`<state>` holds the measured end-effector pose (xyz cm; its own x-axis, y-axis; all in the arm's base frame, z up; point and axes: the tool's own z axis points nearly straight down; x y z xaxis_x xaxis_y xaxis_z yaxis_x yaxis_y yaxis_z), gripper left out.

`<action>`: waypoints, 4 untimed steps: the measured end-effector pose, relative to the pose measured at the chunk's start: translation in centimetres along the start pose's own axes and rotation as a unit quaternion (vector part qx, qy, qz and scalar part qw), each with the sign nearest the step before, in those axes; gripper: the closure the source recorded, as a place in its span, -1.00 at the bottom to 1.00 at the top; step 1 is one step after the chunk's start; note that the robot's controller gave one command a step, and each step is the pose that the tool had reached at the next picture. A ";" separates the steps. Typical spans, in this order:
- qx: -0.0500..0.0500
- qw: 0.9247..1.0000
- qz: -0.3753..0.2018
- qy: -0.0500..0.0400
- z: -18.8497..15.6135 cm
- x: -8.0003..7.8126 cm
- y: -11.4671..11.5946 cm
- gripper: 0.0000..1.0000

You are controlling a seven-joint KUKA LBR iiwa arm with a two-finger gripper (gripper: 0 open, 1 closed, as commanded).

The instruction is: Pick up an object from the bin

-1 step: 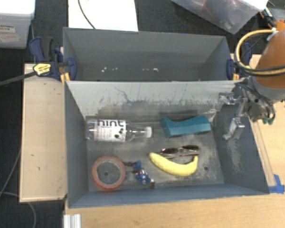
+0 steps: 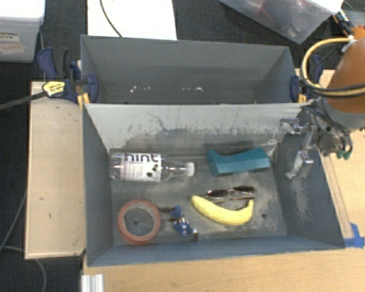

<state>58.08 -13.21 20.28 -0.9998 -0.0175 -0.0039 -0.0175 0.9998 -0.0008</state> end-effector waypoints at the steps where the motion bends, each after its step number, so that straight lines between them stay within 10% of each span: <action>1: -0.001 0.999 0.033 0.000 6.0 2.6 3.0 -1.00; 2: 0.001 0.999 0.031 -0.006 5.3 3.3 4.3 -1.00; 3: 0.000 0.998 0.068 0.002 13.4 6.0 4.2 -1.00; 4: 0.002 0.997 0.075 -0.013 12.5 7.4 1.0 -1.00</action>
Offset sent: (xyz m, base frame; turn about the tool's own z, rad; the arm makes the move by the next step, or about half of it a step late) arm -0.0340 0.0415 -0.0535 0.0647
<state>50.70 -12.39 7.76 -0.9908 0.1320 -0.0294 0.1321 0.9912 -0.0018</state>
